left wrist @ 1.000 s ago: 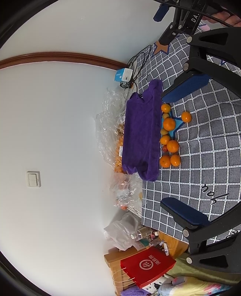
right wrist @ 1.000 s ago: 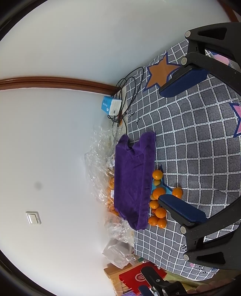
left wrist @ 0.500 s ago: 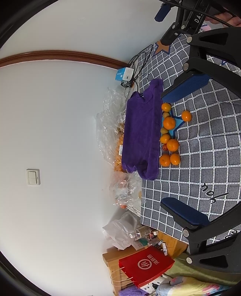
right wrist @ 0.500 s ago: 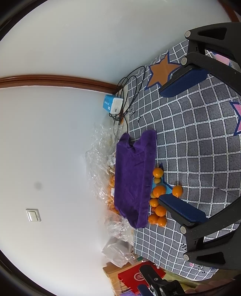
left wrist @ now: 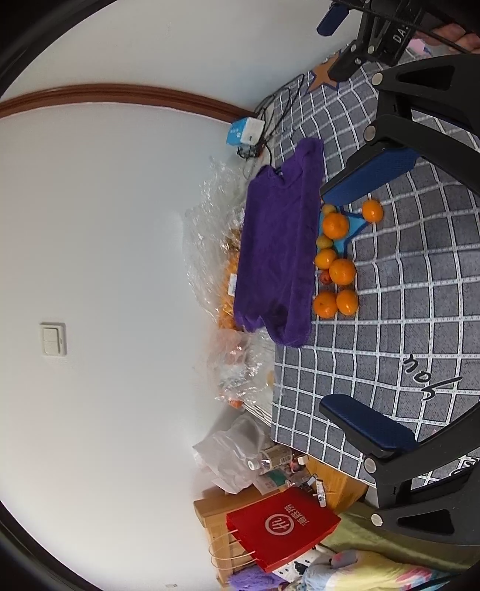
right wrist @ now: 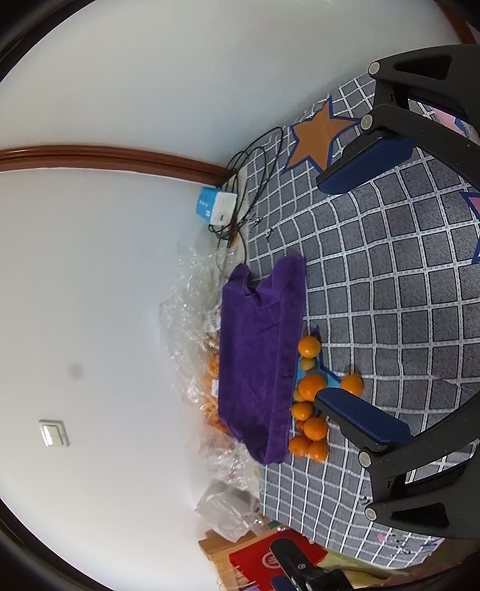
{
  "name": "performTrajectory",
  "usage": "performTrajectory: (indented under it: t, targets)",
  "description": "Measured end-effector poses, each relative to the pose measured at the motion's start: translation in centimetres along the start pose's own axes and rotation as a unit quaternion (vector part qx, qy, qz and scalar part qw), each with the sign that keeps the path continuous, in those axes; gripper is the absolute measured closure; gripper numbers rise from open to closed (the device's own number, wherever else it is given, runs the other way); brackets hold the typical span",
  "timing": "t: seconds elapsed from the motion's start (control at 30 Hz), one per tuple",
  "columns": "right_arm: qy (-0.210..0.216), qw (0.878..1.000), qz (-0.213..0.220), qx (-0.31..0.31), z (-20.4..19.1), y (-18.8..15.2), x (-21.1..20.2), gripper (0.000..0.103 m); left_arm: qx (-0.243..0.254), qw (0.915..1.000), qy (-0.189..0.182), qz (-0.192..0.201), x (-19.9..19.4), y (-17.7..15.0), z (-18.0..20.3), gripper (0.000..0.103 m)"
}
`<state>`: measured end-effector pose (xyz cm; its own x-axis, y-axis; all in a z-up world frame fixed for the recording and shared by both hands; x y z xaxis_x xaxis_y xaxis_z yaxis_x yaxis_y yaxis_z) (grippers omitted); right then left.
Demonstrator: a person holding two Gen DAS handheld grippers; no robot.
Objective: Organize fruits
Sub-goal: 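Grasp an orange with the right gripper while the left gripper grasps another orange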
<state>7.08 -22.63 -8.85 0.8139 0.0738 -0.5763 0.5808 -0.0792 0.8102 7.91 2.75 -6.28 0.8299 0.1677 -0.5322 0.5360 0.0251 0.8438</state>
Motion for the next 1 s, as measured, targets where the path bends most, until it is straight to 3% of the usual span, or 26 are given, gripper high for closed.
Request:
performTrajectory:
  t: [0.3, 0.47, 0.5, 0.63, 0.87, 1.0]
  targets:
    - [0.041, 0.999, -0.014, 0.003, 0.0, -2.4, 5.3, 0.0, -0.017, 0.998, 0.021, -0.057, 6.6, -3.4, -2.5, 0.001]
    - [0.051, 0.997, -0.062, -0.009, -0.9, -4.2, 9.3, 0.002, -0.028, 0.995, 0.01, -0.095, 9.9, -5.7, -3.2, 0.009]
    - [0.052, 0.996, -0.073, -0.009, -1.0, -4.5, 10.0, 0.007, -0.018, 0.9942, 0.003, -0.106, 10.7, -6.3, -3.1, 0.014]
    - [0.077, 0.99, -0.114, 0.024, -1.0, -5.8, 13.3, 0.02, 0.003, 0.9926, 0.01, -0.121, 12.8, -7.8, -3.4, 0.016]
    - [0.077, 0.992, -0.1, 0.012, -1.5, -4.9, 16.8, 0.029, -0.013, 0.9869, -0.014, -0.16, 15.8, -9.2, -3.8, 0.016]
    - [0.091, 0.99, -0.109, 0.023, -1.9, -4.3, 18.6, 0.045, -0.01, 0.9854, 0.003, -0.17, 17.3, -10.3, -4.0, 0.017]
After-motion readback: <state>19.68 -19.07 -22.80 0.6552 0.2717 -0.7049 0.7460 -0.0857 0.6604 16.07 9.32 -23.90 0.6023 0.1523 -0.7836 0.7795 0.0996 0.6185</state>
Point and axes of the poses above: each gripper's, at about its wrist camera, not at the fingertips, and x roughly the way its jaws point, z to its right, y to its top, the point moved 8 cm from there along x, roughly the way its jaws point, and after that the axes turned 10 degrees about y, right-handed, at the moved point
